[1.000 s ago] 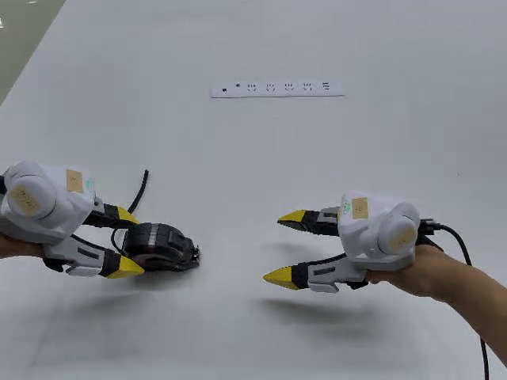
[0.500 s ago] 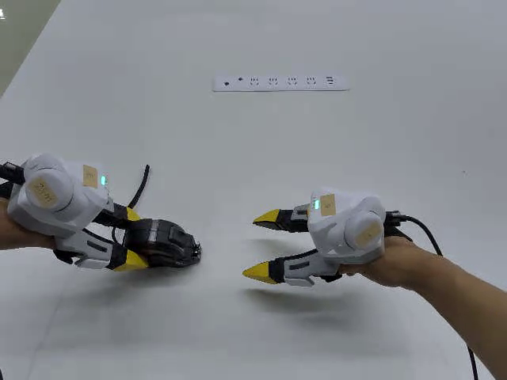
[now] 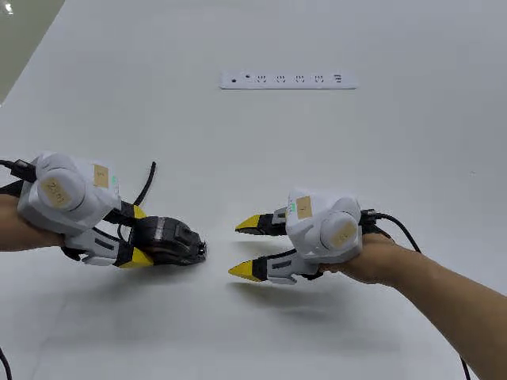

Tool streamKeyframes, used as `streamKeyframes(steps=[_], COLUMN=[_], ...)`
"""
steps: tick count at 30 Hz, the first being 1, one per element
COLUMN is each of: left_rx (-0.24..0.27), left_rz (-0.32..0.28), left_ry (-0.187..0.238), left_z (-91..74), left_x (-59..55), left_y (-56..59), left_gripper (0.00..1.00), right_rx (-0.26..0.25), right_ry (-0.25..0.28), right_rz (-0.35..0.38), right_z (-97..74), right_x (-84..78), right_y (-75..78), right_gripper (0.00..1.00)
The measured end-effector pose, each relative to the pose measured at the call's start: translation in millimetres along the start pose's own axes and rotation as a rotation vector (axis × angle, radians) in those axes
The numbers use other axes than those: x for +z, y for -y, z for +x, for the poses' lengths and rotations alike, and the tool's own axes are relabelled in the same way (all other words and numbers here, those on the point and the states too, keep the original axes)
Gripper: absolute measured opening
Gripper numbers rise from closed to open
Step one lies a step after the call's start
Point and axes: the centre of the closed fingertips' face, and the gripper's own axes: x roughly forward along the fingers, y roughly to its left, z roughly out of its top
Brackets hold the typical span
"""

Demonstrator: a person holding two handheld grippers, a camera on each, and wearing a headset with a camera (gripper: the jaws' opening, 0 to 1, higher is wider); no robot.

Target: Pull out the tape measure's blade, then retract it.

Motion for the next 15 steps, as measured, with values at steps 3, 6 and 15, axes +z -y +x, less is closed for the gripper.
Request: streamKeyframes(steps=[3, 6, 15], left_rx=[0.001, 0.004, 0.011], left_rz=[-0.003, -0.002, -0.005], left_ry=[0.003, 0.005, -0.002], left_z=[0.4, 0.6, 1.9], left_x=[-0.1, 0.3, 0.2], left_y=[-0.2, -0.5, -0.9], left_gripper=[0.29, 0.29, 0.29], right_rx=[0.0, -0.007, 0.032], right_ry=[0.001, 0.015, -0.006], right_rz=[-0.007, -0.006, -0.038], right_z=[3.6, 7.6, 22.0], right_x=[2.0, 8.1, 9.6], right_y=[2.1, 5.6, 0.8], right_gripper=[0.34, 0.31, 0.28])
